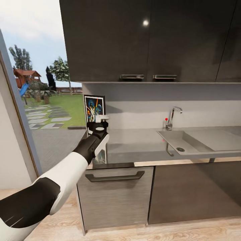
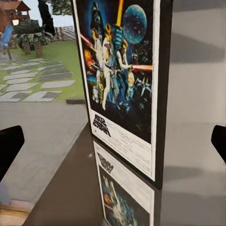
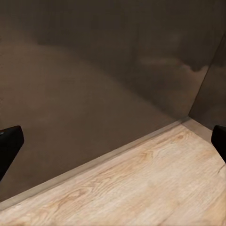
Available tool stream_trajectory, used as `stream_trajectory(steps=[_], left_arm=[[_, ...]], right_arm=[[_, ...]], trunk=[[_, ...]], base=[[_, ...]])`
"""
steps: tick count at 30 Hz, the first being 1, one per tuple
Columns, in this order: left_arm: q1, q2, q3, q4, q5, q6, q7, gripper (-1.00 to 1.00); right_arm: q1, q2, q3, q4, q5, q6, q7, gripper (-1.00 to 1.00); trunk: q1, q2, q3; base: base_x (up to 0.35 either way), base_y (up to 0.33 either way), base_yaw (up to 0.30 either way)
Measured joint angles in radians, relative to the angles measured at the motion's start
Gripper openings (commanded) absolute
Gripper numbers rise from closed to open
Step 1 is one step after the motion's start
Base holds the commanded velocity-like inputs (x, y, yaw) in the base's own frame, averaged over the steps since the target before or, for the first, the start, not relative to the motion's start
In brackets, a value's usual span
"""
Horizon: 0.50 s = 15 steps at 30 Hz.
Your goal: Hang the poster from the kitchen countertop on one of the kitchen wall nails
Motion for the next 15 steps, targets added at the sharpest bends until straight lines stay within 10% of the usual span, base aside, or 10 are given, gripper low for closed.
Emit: stream_trajectory(steps=[15], left_arm=[[-0.006,0.0,0.003,0.042,0.003,-0.132,0.001,1.0]], right_arm=[[0.0,0.0,0.001,0.031,0.0,0.0,0.0,1.0]], trunk=[[-0.001,0.0,0.0]], base=[[0.136,0.0,0.0]])
